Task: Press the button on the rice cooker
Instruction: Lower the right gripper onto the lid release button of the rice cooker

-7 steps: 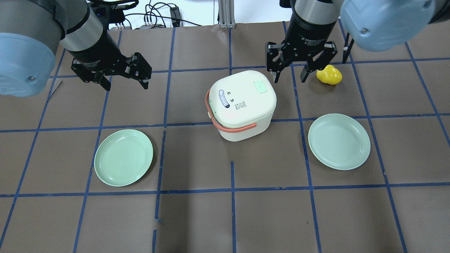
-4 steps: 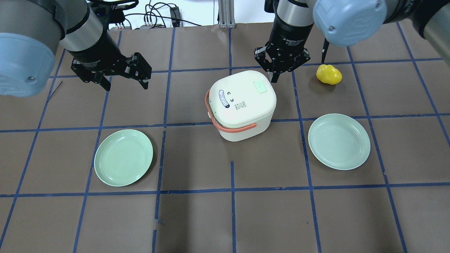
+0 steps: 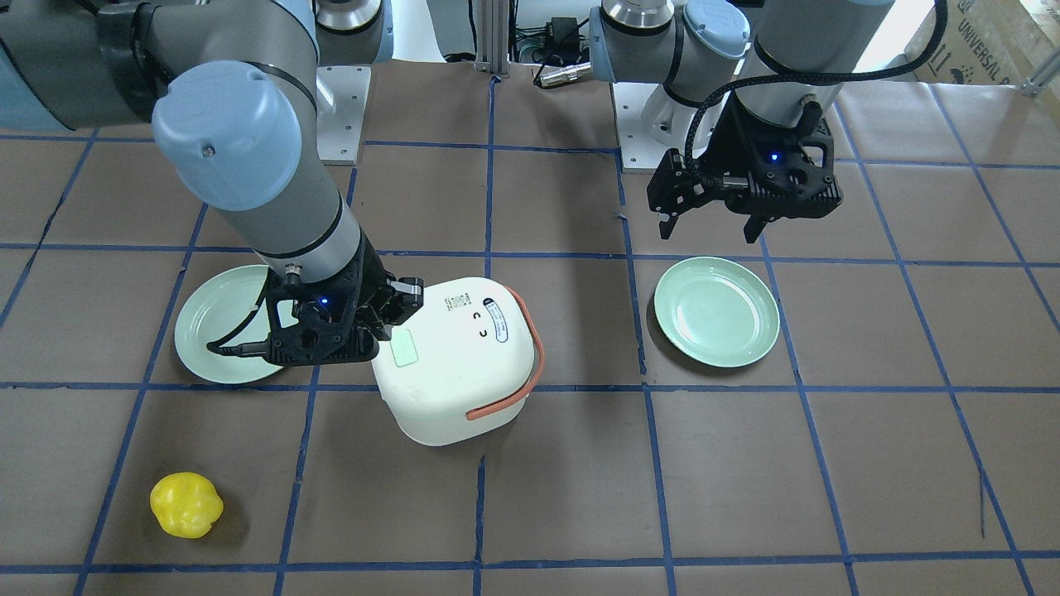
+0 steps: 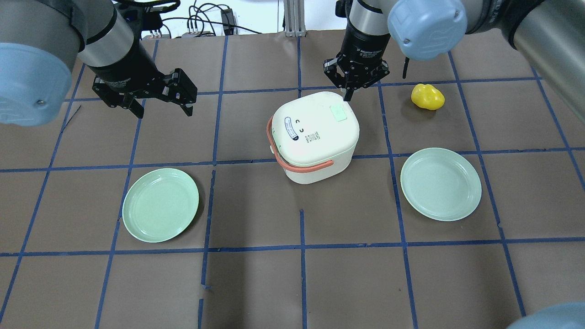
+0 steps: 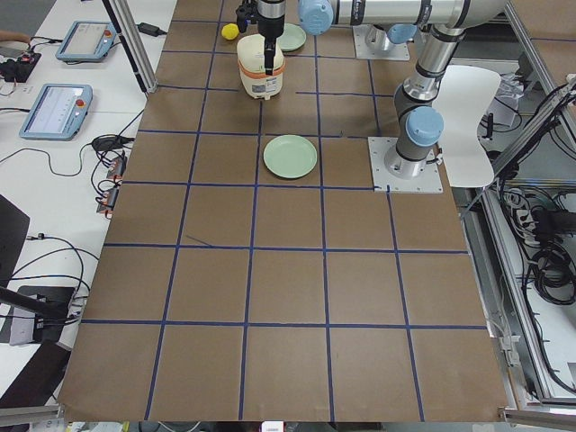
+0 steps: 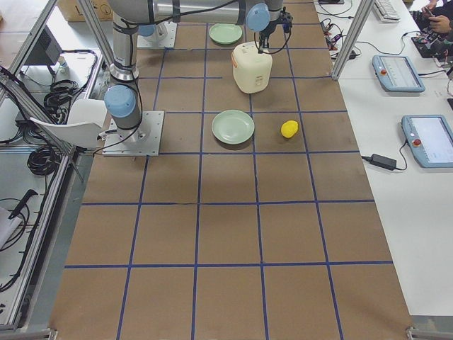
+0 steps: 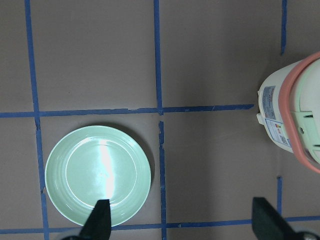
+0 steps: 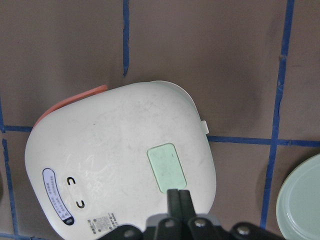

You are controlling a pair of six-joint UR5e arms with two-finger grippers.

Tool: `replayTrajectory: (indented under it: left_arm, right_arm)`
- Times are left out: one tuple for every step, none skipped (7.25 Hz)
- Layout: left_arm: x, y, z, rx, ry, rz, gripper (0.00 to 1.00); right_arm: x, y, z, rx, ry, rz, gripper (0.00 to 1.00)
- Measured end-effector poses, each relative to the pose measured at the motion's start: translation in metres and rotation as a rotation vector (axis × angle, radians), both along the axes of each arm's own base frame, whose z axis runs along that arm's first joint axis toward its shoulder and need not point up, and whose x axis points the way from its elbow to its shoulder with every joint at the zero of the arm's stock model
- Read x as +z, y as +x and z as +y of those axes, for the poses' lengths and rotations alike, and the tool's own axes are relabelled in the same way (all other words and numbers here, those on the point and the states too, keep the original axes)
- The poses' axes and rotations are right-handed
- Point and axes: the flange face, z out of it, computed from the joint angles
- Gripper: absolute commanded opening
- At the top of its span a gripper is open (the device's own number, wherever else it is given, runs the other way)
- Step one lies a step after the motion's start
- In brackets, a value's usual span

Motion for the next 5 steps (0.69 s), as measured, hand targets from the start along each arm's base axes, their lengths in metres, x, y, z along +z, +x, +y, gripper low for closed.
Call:
replayTrajectory:
  left_arm:
    - [0.0,0.0,0.0,0.0,0.0,0.0,1.0]
    - [0.0,0.0,0.0,0.0,-0.001,0.0,1.0]
    - [0.0,0.0,0.0,0.0,-0.001,0.0,1.0]
    - [0.0,0.0,0.0,0.0,0.0,0.0,1.0]
    - [0.0,0.0,0.0,0.0,0.0,0.0,1.0]
  right_arm:
    - [-0.008,0.001,-0.002,0.001,0.01,0.001,0.09]
    - [-0.014,0.002,-0.004,0.001,0.02,0.002,0.09]
    - [-0.018,0.003,-0.004,0.001,0.027,0.003,0.09]
    - [-0.021,0.003,-0.003,0.001,0.033,0.004,0.1]
    - [-0.024,0.003,-0.002,0.001,0.039,0.005,0.1]
